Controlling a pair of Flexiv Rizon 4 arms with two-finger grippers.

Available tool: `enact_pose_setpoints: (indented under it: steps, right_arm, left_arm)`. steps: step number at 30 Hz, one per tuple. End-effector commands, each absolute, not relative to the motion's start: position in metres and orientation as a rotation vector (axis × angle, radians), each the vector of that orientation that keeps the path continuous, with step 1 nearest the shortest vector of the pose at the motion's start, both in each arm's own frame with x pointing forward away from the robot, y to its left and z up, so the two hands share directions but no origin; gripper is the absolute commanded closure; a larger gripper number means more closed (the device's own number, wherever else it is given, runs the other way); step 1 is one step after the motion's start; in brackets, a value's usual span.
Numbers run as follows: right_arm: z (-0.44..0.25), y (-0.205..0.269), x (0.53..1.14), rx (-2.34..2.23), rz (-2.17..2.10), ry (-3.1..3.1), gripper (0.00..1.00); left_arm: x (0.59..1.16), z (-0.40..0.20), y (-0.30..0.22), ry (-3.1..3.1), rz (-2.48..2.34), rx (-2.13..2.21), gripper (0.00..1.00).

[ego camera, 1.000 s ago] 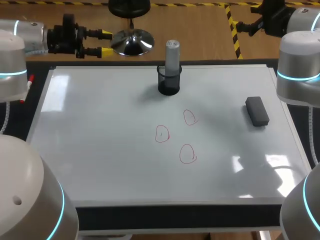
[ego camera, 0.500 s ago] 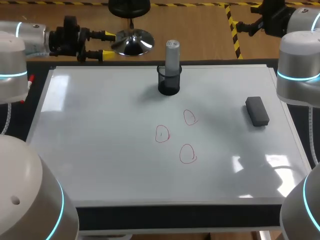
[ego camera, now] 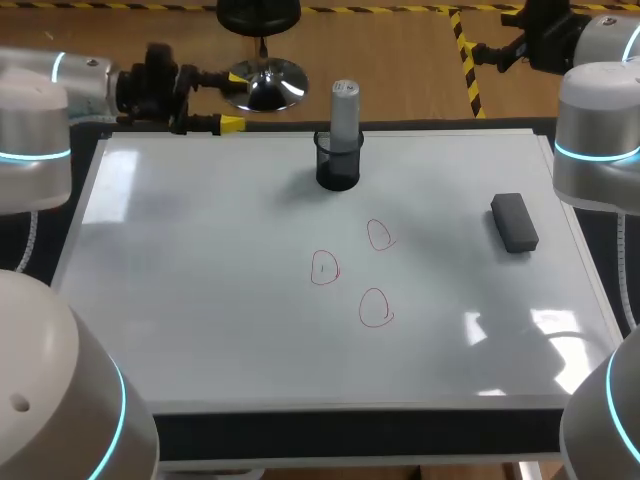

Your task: Pick up the inspection probe, press it on each red-marked spot on the whiteboard one by one, put down the probe, pick up the eraser, and wipe off all the red marks.

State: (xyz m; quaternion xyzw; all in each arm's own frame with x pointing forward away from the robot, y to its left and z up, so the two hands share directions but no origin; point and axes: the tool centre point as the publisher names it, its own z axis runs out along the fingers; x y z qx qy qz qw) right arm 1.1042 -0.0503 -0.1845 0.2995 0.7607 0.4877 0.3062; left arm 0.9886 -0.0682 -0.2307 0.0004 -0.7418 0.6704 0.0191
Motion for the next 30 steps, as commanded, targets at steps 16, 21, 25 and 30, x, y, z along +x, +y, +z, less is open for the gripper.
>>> enact_pose_setpoints:
  steps: [16, 21, 25, 30]
  right_arm:
    - [-0.184, -0.050, 1.104, 0.793, 1.291, 2.013, 0.00]
    - [-0.184, -0.050, 1.104, 0.793, 1.291, 2.013, 0.00]
    - [-0.184, -0.050, 1.104, 0.793, 1.291, 2.013, 0.00]
    - [-0.184, -0.050, 1.104, 0.793, 1.291, 2.013, 0.00]
  left_arm:
    - [0.981, -0.261, -0.109, -2.293, 2.092, 0.005, 0.00]
    - [0.980, -0.267, -0.120, -2.281, 2.081, -0.025, 0.00]
    - [0.983, -0.270, -0.129, -2.279, 2.083, -0.040, 0.00]
    - [0.990, -0.273, -0.137, -2.268, 2.079, -0.053, 0.00]
